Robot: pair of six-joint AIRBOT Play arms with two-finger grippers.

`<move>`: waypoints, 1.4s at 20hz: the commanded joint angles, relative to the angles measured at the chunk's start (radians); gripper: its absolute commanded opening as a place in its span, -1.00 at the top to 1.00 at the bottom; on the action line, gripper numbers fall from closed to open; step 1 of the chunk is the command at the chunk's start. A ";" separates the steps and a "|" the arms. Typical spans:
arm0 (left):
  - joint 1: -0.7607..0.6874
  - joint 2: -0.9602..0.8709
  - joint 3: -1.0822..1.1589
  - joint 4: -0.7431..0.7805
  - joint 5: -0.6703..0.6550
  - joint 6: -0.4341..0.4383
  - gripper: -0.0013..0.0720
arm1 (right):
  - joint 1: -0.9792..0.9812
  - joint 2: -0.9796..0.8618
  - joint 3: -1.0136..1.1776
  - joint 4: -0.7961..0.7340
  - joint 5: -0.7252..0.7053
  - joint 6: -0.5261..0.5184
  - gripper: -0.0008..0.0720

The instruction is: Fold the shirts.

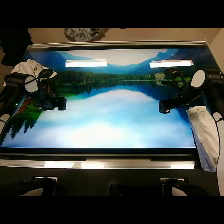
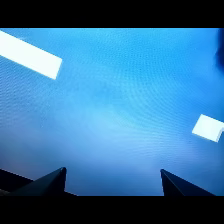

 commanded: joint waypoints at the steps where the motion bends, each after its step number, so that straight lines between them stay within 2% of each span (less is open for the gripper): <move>1: 0.000 0.001 0.000 0.000 0.000 0.000 -0.73 | 0.001 0.000 0.000 0.000 0.000 0.000 -0.91; 20: 0.000 0.000 0.000 0.000 0.019 0.000 -0.71 | 0.001 0.000 0.000 0.000 0.000 0.000 -0.91; 23: 0.000 0.000 0.000 0.000 0.114 0.000 -0.71 | 0.001 0.000 0.000 0.000 -0.002 0.001 -0.91; 26: 0.009 0.000 0.009 0.002 0.314 0.001 -0.74 | 0.001 0.000 0.000 -0.017 -0.081 0.000 -0.91; 27: 0.026 -0.001 0.024 0.000 0.383 -0.001 -0.91 | 0.001 0.000 0.000 -0.029 -0.124 0.000 -0.91; 28: 0.051 -0.004 0.051 -0.008 0.433 -0.029 -1.00 | 0.001 0.000 0.000 -0.033 -0.158 0.000 -0.91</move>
